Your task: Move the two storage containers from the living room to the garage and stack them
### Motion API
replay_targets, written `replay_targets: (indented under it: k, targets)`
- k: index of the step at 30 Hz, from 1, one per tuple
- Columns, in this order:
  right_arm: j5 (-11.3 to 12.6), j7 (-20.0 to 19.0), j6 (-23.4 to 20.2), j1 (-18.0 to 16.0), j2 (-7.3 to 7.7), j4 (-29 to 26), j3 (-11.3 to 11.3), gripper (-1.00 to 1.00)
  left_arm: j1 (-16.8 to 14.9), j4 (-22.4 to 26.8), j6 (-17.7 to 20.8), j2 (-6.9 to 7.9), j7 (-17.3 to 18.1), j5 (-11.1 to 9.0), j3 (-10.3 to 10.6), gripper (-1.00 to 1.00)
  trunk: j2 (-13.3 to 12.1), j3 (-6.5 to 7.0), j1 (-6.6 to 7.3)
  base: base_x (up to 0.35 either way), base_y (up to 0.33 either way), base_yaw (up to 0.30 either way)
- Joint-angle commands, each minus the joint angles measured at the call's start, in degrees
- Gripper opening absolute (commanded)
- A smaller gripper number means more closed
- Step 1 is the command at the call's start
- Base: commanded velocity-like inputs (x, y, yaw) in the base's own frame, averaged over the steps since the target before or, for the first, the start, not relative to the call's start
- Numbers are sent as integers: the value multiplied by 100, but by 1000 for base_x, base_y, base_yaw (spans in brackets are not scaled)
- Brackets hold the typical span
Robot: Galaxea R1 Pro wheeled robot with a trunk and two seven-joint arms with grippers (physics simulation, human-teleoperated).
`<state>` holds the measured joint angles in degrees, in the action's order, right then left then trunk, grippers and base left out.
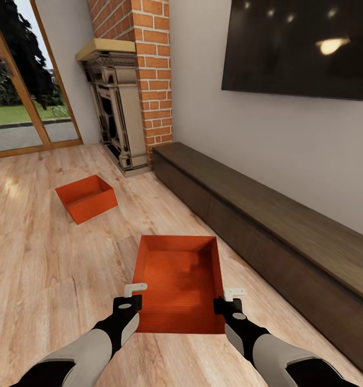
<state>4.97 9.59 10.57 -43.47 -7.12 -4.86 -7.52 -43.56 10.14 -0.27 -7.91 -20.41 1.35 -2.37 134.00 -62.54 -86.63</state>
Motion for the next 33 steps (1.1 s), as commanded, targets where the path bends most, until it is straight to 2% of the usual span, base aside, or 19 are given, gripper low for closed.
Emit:
replay_targets:
  k: [1,33]
  targets:
    - [92,183,33,-4,62,11,154,-100,-3,14,-6,1,-34,112,-115,-100,2,4,1,0,0,0]
    - [92,183,33,-4,62,6,154,-100,-3,13,-56,0,-34,105,-113,-100,2,250,1,0,0,0]
